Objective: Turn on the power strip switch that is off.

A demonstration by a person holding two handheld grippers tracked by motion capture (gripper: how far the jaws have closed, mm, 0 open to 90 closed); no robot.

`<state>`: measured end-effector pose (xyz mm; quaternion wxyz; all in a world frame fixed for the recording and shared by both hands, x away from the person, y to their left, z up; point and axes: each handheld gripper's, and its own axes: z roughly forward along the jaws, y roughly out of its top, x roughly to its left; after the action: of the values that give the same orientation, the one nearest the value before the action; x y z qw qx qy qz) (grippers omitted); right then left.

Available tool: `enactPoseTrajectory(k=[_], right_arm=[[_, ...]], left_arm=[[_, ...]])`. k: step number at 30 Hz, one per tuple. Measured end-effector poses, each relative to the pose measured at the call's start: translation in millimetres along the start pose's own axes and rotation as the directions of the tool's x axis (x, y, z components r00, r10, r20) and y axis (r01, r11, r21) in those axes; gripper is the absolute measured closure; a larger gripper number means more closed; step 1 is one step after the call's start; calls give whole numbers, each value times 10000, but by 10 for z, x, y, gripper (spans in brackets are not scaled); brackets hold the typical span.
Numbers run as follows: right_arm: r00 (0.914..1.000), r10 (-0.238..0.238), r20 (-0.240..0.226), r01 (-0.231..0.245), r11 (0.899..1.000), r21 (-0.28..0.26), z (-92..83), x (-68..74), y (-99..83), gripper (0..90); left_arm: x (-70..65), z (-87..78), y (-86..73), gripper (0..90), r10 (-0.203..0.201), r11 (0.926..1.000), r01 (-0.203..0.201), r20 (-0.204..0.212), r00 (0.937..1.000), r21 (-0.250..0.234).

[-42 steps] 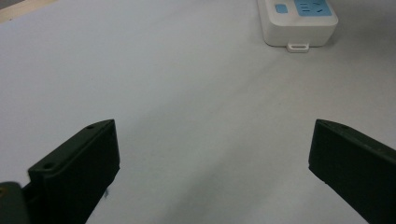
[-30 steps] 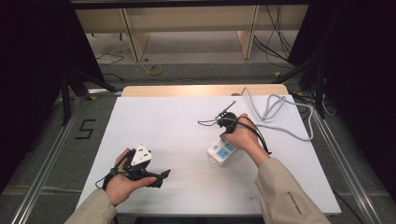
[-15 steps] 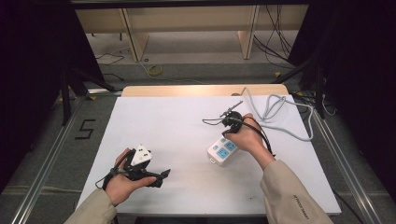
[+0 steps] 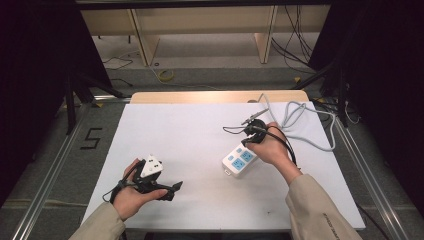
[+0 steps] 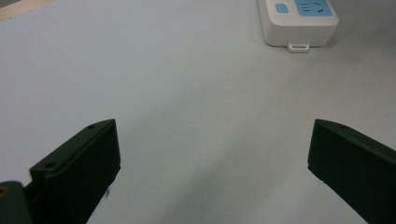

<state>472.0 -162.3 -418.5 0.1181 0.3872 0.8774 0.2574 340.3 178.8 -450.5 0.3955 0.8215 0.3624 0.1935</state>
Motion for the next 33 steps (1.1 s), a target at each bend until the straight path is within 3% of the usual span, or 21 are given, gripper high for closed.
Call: enactPoseTrajectory(k=[33], right_arm=[[9993, 362, -49, -364, 9976, -592, -248, -133, -330, 833]], left_arm=[[1, 7, 0, 22, -36, 10000, 36, -32, 10000, 24]])
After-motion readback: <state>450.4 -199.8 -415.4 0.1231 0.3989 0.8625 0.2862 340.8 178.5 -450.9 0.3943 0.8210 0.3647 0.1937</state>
